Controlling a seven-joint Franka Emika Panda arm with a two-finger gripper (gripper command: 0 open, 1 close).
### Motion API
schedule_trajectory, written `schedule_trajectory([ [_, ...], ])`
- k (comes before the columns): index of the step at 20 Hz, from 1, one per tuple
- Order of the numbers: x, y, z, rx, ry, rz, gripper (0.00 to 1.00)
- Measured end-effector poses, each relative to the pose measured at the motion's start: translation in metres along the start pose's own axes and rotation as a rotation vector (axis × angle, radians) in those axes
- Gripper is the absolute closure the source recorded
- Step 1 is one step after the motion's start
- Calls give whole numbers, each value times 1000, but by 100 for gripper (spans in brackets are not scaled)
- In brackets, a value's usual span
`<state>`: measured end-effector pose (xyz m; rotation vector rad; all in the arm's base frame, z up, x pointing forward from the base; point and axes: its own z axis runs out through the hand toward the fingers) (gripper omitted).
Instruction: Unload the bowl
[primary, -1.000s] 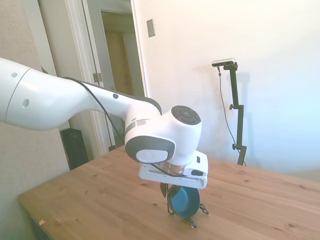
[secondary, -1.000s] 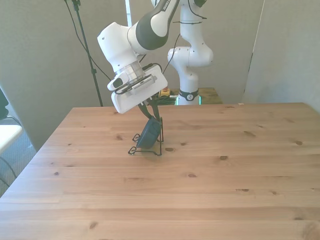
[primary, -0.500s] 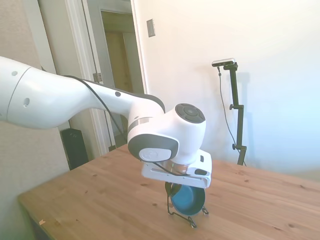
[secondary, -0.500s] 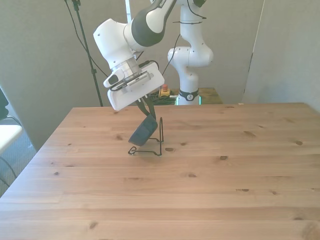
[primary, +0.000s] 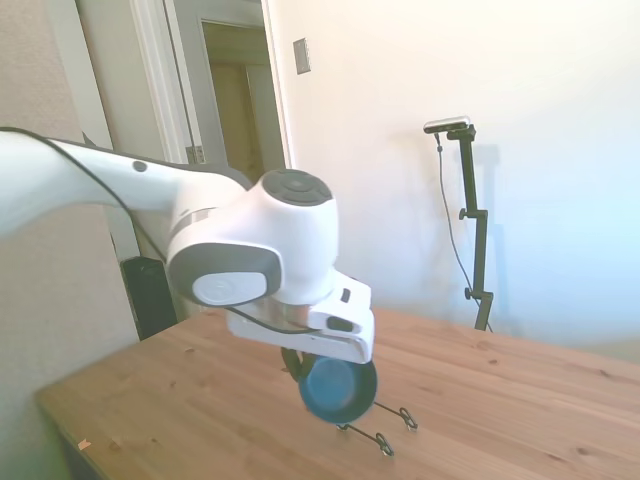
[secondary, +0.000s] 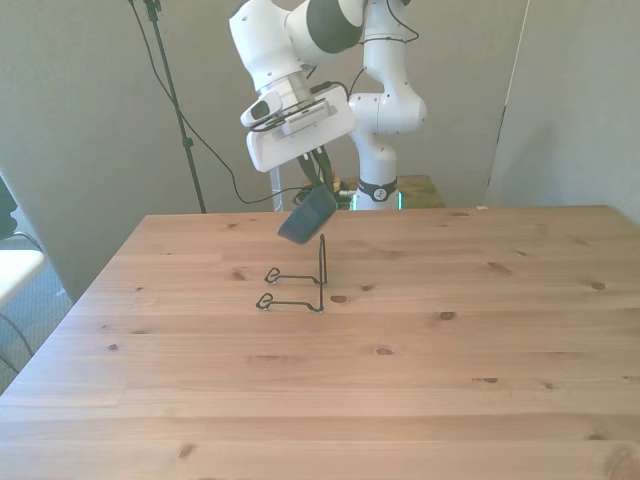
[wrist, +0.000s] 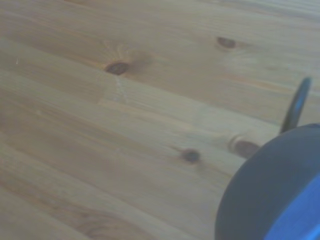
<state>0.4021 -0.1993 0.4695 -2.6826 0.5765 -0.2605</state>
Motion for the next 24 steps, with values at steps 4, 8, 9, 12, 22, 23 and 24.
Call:
schedule_trajectory([
  [4,-41,-43,34,-58,-45,26,100],
  [8,-73,-66,73,-135,-88,63,100],
  [9,-78,-68,81,-150,-96,69,100],
  [12,-86,-73,100,-188,-108,82,100],
  [22,-71,-85,136,-331,-136,145,100],
  [23,-69,-87,138,-343,-135,153,100],
  [24,-67,-88,140,-352,-135,160,100],
])
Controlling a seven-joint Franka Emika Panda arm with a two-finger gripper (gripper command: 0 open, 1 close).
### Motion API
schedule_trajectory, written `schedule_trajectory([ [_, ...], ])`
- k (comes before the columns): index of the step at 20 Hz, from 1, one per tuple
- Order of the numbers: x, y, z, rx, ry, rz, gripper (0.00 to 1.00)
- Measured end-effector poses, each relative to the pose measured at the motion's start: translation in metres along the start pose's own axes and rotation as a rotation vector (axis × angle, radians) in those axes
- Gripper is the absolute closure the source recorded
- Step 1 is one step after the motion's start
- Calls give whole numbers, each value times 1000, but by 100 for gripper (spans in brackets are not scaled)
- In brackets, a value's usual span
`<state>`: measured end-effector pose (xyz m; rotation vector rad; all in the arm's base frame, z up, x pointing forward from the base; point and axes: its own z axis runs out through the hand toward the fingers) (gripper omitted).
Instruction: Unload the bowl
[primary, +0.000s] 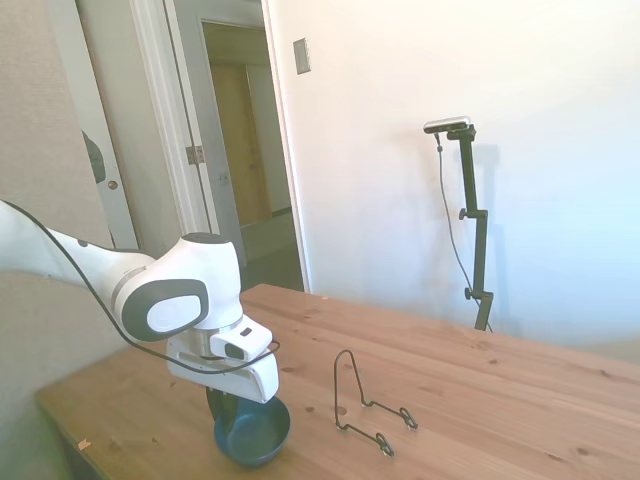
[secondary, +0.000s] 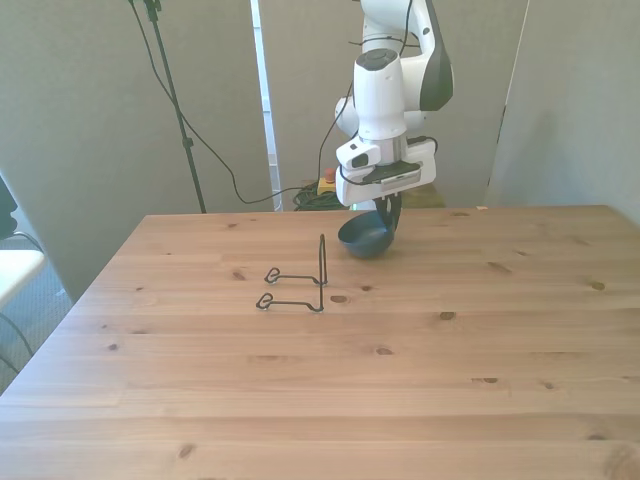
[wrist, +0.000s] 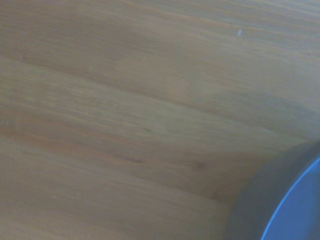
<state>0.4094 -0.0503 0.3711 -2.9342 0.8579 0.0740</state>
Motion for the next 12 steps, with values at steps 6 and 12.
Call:
schedule_trajectory([
  [6,6,-13,7,-52,2,24,100],
  [12,9,-24,13,-106,15,39,0],
])
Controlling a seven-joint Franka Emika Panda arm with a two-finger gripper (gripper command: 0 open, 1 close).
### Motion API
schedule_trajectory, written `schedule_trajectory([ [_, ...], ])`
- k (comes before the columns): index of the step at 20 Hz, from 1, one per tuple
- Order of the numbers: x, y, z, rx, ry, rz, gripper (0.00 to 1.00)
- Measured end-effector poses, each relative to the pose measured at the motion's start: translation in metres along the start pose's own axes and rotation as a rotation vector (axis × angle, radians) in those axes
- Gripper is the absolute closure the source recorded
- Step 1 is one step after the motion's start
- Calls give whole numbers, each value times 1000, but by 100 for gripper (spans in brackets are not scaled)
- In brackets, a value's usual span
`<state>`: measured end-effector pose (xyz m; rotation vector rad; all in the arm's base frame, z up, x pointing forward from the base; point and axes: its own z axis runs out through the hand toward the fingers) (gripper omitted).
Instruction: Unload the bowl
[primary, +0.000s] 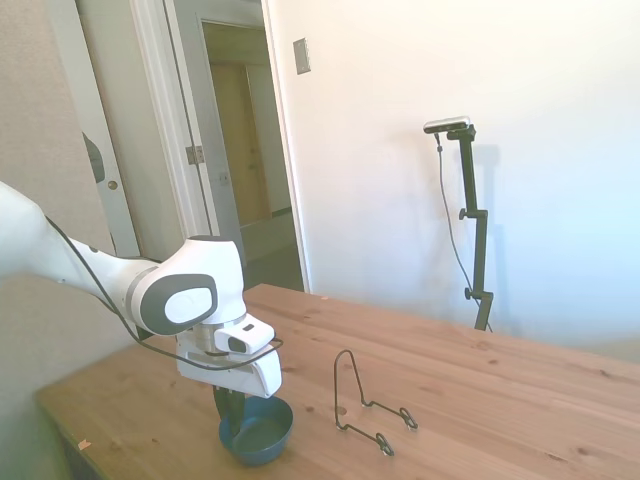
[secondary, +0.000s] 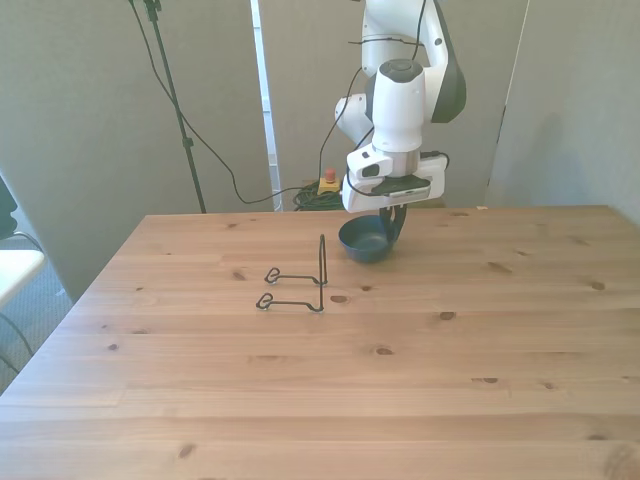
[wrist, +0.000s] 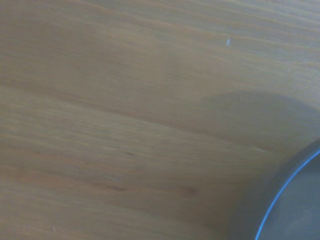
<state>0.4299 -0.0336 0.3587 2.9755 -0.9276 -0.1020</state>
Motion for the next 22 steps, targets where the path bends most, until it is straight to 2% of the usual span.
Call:
schedule_trajectory([
  [10,7,-1,12,-16,-21,15,0],
  [15,6,7,11,-30,-1,54,0],
  [22,-13,26,-20,-42,94,159,0],
])
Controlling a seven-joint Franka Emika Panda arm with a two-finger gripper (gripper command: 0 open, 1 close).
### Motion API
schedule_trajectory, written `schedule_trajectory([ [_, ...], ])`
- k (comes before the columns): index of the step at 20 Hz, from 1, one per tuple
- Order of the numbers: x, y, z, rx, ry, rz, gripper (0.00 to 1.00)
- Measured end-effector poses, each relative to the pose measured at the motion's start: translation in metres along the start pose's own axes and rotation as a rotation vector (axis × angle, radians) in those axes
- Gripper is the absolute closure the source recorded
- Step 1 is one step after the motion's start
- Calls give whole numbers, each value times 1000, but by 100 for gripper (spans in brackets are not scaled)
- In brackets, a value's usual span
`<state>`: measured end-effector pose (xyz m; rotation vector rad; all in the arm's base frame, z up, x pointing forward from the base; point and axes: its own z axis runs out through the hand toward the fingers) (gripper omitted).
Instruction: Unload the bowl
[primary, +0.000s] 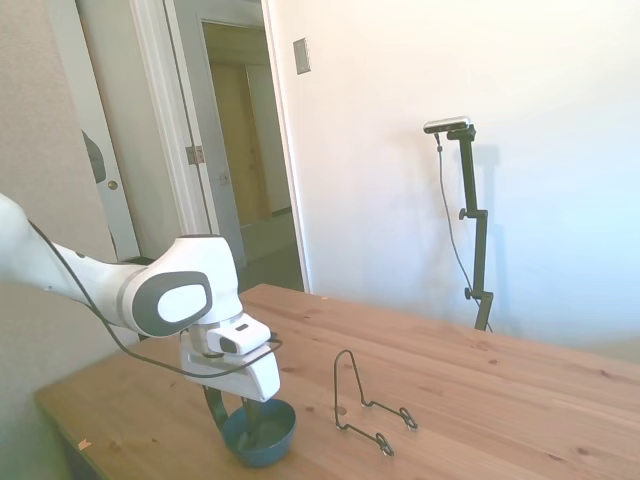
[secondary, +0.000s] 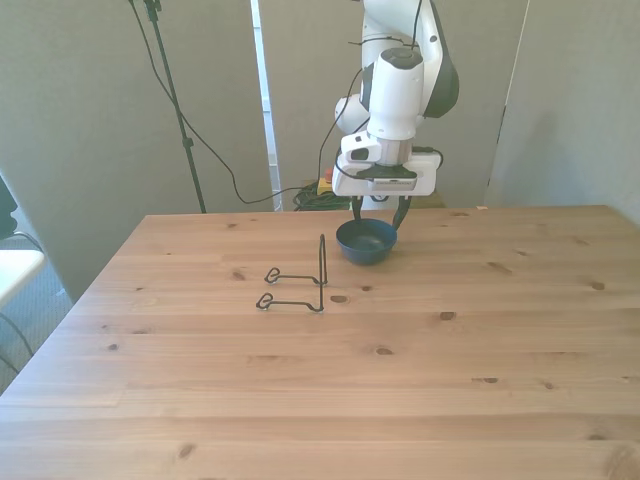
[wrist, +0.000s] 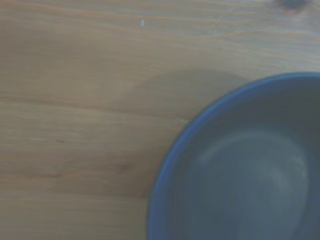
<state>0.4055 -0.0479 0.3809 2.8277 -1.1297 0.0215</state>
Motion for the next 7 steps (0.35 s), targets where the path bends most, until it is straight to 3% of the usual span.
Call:
schedule_trajectory([
  [7,-11,20,-37,41,91,91,0],
])
